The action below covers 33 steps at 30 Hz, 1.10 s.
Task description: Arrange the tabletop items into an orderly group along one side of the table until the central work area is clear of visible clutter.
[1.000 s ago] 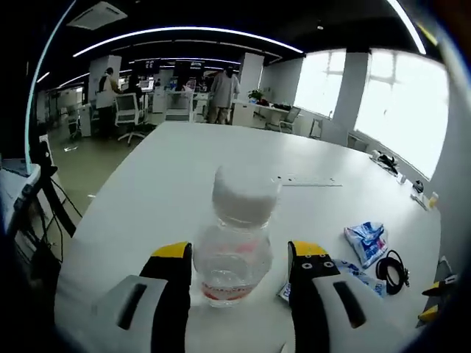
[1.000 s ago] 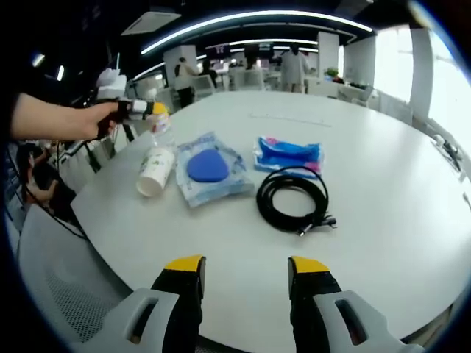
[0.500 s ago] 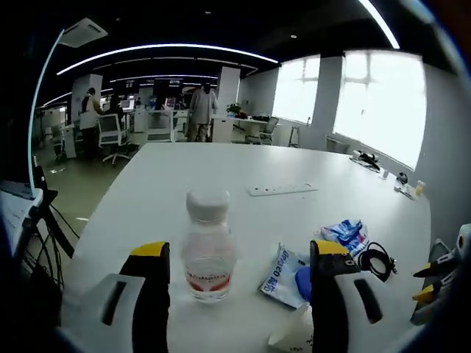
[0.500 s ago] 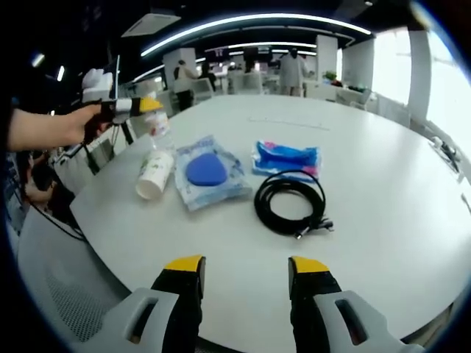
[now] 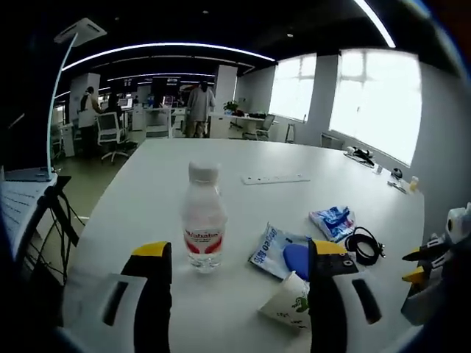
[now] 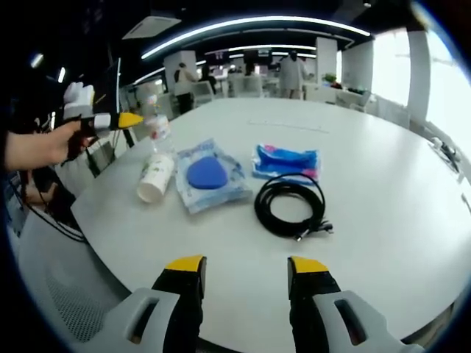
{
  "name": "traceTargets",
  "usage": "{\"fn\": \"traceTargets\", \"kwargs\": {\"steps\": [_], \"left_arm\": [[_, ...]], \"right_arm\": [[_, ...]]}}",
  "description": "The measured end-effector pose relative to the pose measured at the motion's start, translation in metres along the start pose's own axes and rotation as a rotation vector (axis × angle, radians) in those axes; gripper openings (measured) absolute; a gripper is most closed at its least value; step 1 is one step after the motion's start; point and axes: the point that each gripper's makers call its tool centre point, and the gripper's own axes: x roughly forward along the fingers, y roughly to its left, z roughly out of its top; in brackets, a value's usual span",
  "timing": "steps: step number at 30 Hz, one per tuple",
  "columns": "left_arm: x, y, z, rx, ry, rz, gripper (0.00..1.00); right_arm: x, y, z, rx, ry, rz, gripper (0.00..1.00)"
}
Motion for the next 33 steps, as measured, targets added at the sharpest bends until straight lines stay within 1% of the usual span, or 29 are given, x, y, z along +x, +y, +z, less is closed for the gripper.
{"fn": "traceTargets", "kwargs": {"steps": [7,17,21,24,27,30,32,33], "left_arm": [[-0.002,-0.004,-0.007,-0.008,0.020,-0.003,0.74],[0.003,-0.006,-0.005,-0.006,0.025,-0.012,0.72],[0.006,-0.009,-0.006,0.001,0.039,-0.024,0.70],[0.011,-0.014,-0.009,0.002,0.054,-0.046,0.69],[0.018,-0.017,-0.011,0.006,0.085,-0.055,0.64],[0.026,-0.023,-0.010,-0.010,0.098,-0.080,0.57],[0.032,-0.029,-0.009,0.002,0.108,-0.095,0.55],[0.034,-0.033,-0.010,0.022,0.123,-0.109,0.55]], "right_arm": [[0.000,-0.001,0.000,0.005,-0.002,-0.003,0.45],[0.000,-0.001,-0.001,0.000,0.007,-0.001,0.44],[0.000,-0.001,-0.002,0.005,0.008,0.000,0.44],[0.000,-0.001,-0.001,0.009,0.006,-0.001,0.44],[-0.001,-0.002,-0.002,0.000,0.013,-0.005,0.43],[-0.003,0.001,0.004,-0.014,-0.002,0.008,0.41],[-0.004,0.003,0.008,-0.014,-0.009,0.018,0.41],[-0.004,0.003,0.010,-0.013,-0.011,0.020,0.41]]}}
